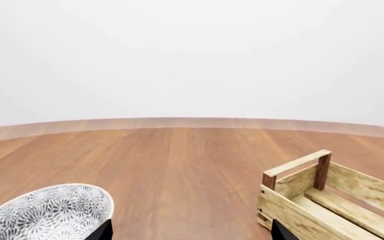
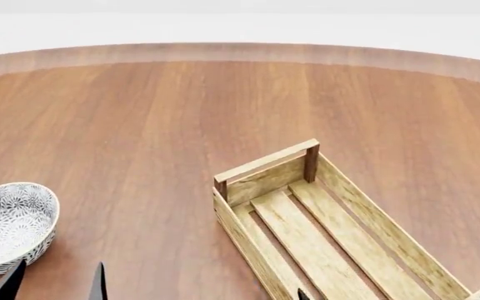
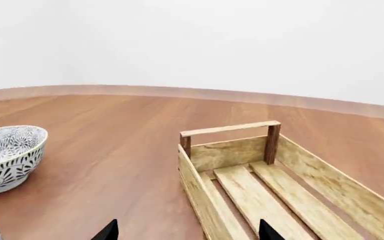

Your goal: Pick up the chocolate pudding and put it in the tray.

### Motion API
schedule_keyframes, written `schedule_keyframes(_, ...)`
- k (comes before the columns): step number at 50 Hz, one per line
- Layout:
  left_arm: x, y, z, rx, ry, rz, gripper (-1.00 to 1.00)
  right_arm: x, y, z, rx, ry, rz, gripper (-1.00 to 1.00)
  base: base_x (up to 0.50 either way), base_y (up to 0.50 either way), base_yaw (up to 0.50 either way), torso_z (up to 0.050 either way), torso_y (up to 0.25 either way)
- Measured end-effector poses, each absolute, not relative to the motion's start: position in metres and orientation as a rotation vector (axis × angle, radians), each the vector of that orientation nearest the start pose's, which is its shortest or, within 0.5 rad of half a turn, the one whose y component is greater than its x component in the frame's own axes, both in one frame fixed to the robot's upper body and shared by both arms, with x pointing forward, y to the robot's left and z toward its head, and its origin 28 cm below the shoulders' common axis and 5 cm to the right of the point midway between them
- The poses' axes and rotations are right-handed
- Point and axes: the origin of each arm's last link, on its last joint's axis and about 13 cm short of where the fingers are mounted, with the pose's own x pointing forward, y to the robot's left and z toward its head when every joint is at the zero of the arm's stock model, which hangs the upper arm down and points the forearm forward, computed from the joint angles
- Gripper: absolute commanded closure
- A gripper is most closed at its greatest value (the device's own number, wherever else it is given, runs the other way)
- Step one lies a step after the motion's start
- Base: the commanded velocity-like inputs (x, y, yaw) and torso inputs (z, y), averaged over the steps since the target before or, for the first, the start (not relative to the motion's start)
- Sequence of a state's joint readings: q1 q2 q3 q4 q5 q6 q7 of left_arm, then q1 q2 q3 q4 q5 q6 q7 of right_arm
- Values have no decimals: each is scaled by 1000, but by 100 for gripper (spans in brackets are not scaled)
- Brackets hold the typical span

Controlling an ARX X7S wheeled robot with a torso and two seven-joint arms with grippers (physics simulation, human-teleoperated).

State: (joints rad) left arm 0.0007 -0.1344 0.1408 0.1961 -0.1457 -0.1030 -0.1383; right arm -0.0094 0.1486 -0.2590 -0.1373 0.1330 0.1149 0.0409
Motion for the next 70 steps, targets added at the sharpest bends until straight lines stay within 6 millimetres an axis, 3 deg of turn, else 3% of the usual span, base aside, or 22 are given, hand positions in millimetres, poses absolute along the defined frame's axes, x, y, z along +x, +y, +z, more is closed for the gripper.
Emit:
schedule_keyframes(13,209,204,46,-21,-71,-26,-100,169,-72,14,-18,49,329,-100,0,0,0,0,0)
schedule_keyframes(41,210,204,47,-23,-71,-20,-100,111,-66,13,-34,42,450,-100,0,0,0,0,0)
schedule_keyframes(54,212,205,47,-25,-71,-14,-100,106,-52,2,-42,80,525,-100,0,0,0,0,0)
schedule_keyframes(70,211,205,47,-29,-70,-12,-100,123,-36,-12,-45,119,578,-100,0,0,0,0,0)
